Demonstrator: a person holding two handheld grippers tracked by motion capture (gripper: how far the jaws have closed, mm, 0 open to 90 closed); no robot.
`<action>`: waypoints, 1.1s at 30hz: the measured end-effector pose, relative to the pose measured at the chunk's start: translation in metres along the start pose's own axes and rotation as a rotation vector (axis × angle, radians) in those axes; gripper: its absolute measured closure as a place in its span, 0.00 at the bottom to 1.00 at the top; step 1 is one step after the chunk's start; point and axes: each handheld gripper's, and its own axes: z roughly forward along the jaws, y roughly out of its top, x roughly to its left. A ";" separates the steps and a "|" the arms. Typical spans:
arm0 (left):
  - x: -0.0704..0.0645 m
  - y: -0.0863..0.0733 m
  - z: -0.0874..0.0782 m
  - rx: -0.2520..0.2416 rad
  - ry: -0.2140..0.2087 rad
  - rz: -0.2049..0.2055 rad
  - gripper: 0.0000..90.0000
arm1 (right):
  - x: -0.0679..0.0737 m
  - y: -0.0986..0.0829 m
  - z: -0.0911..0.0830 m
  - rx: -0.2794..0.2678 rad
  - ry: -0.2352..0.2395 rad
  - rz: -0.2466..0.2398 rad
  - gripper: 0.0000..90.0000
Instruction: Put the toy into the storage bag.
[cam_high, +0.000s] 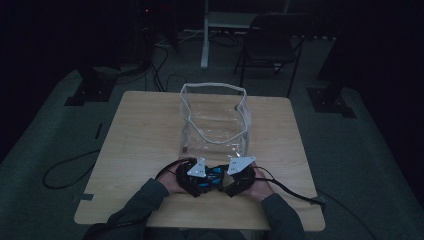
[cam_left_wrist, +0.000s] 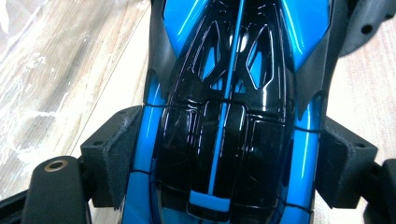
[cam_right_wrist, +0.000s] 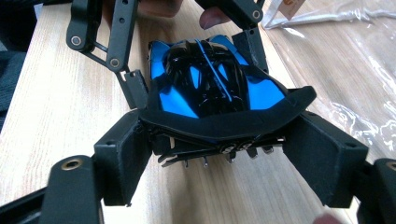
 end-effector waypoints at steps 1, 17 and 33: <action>-0.001 0.001 0.000 -0.004 0.000 0.008 0.23 | 0.000 0.000 0.001 -0.006 0.009 0.005 0.24; -0.008 0.006 -0.001 -0.053 -0.016 0.053 0.25 | 0.004 -0.002 0.006 -0.013 0.040 -0.002 0.24; -0.003 -0.006 -0.009 -0.037 -0.001 -0.098 0.12 | 0.005 0.005 -0.005 -0.018 0.033 0.035 0.27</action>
